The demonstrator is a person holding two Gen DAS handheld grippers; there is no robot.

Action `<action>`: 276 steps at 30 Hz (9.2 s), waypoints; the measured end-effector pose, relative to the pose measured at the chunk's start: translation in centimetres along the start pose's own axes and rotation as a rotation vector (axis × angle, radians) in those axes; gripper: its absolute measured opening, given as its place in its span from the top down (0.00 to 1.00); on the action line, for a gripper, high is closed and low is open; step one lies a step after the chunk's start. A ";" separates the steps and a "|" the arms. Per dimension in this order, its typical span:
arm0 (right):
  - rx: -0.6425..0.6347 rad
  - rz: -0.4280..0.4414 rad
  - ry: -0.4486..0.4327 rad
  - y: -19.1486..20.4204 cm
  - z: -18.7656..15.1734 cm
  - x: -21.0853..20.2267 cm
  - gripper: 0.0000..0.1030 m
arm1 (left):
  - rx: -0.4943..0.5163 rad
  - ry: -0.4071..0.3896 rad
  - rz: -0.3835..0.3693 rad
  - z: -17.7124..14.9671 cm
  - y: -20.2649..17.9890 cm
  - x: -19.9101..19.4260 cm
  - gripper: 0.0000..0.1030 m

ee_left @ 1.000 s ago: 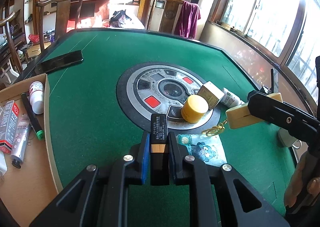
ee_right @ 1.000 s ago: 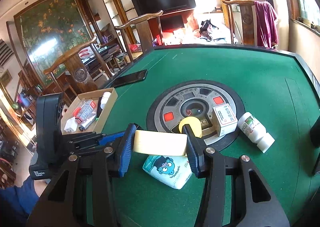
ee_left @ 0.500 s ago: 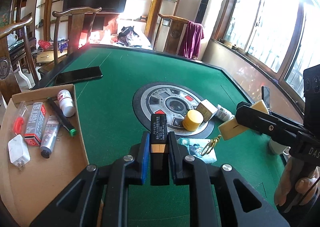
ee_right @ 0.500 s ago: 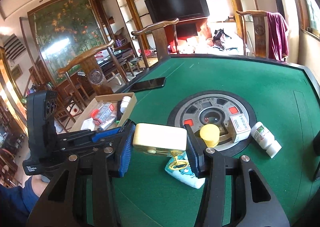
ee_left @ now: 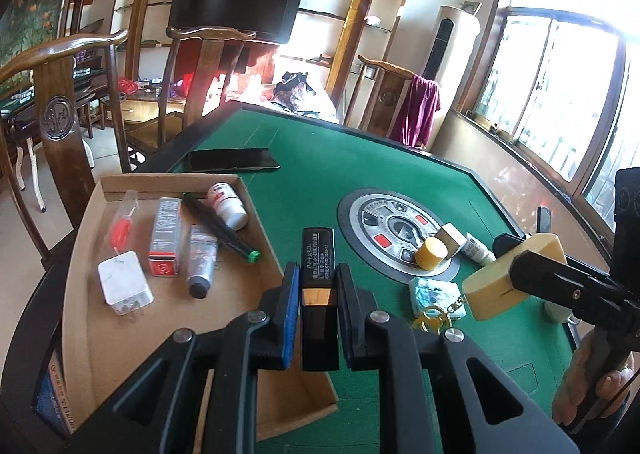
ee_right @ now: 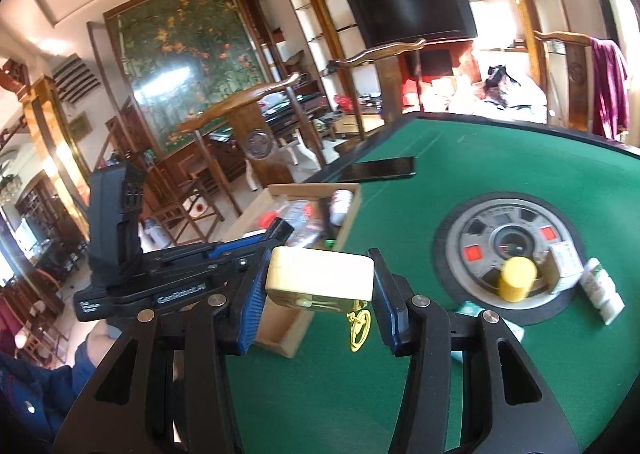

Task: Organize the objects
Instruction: 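Carry the lipstick and cream-yellow box into the tray and open both tools, then grasp the blue-white tissue pack with the left tool while the right tool reaches the yellow container, then lift the tissue pack with the left tool while the right tool grasps the yellow round container, then carry the tissue pack and yellow container over the cardboard tray with both tools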

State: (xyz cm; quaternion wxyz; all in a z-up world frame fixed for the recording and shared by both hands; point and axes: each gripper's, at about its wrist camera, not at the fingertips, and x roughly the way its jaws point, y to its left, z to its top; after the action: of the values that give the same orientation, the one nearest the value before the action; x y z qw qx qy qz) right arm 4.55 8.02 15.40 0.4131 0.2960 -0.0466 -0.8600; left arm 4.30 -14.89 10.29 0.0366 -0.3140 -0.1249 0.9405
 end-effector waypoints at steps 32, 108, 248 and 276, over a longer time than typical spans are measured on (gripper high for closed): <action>0.099 0.001 0.272 3.1 -0.9 16.1 0.53 | -0.158 0.128 0.081 -4.5 7.8 3.9 0.84; 0.514 0.217 0.319 -13.6 -5.4 7.1 0.50 | -0.019 0.291 -0.116 -3.9 -5.3 5.3 0.82; 0.026 -0.274 0.100 -5.9 -2.4 5.1 0.61 | 0.086 -0.017 0.002 -1.8 -4.5 2.9 0.88; -0.093 -0.048 0.197 4.9 -3.7 12.2 0.60 | -0.114 -0.023 0.167 -3.7 9.2 -0.9 0.88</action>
State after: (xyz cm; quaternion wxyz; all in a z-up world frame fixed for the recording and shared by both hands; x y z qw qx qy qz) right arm 4.01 -3.63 8.24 0.4081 0.3606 0.0415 -0.8377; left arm 7.33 -23.15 5.54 -0.0612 -0.3140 -0.1521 0.9352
